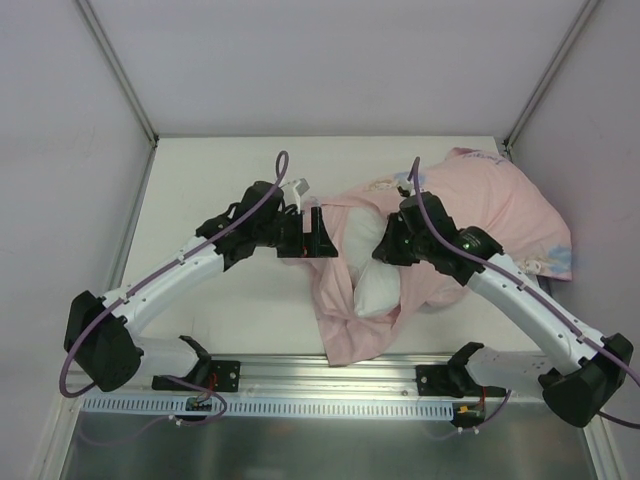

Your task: Remove the pillowcase from the pillow

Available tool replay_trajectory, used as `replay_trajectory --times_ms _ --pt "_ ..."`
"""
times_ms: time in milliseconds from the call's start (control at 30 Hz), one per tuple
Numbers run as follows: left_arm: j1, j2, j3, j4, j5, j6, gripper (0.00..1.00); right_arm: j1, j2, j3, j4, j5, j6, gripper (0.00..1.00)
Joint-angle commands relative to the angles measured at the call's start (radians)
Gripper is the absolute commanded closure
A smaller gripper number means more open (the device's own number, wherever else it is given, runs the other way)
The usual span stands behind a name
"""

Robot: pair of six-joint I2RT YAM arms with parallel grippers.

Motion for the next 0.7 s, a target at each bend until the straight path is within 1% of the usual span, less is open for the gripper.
replay_trajectory --times_ms 0,67,100,167,233,267,300,367,400,467,533,567,667 --pt "-0.025 0.054 0.051 -0.016 -0.043 0.037 0.16 0.021 -0.015 0.083 0.045 -0.022 0.006 0.99" --pt "-0.028 0.103 0.067 -0.016 -0.07 0.031 0.19 0.026 -0.021 0.096 0.035 -0.029 0.009 0.99" --pt "-0.029 0.12 0.076 -0.016 -0.078 0.019 0.27 0.029 -0.027 0.1 0.035 -0.034 0.01 0.99" --pt "-0.028 0.177 0.12 -0.013 -0.06 0.01 0.35 0.035 -0.042 0.106 0.033 -0.034 0.018 0.99" --pt "-0.028 0.203 0.166 -0.01 -0.06 0.001 0.5 0.04 -0.059 0.107 0.018 -0.034 0.016 0.99" --pt "-0.025 0.225 0.18 -0.012 -0.083 0.004 0.57 0.044 -0.064 0.11 0.009 -0.034 0.015 0.99" --pt "-0.022 0.232 0.194 -0.012 -0.086 0.008 0.77 0.046 -0.07 0.109 -0.008 -0.034 0.009 0.99" --pt "0.001 0.245 0.218 -0.013 -0.075 0.01 0.96 0.048 -0.076 0.101 -0.028 -0.029 0.001 0.99" --pt "0.042 0.243 0.214 -0.013 -0.068 0.002 1.0 0.048 -0.09 0.097 -0.046 -0.028 -0.008 0.99" --pt "0.113 0.236 0.209 -0.012 -0.04 -0.005 1.0 0.049 -0.113 0.068 -0.057 -0.034 -0.014 0.99" --pt "0.153 0.239 0.206 -0.012 -0.026 0.002 1.0 0.049 -0.166 0.043 -0.059 -0.039 -0.019 0.99" --pt "0.17 0.242 0.206 -0.013 -0.023 0.014 1.0 0.049 -0.185 0.031 -0.056 -0.072 -0.02 0.99" --pt "0.219 0.271 0.203 -0.015 -0.023 0.031 1.0 0.049 -0.266 0.003 -0.042 -0.102 -0.019 0.99"
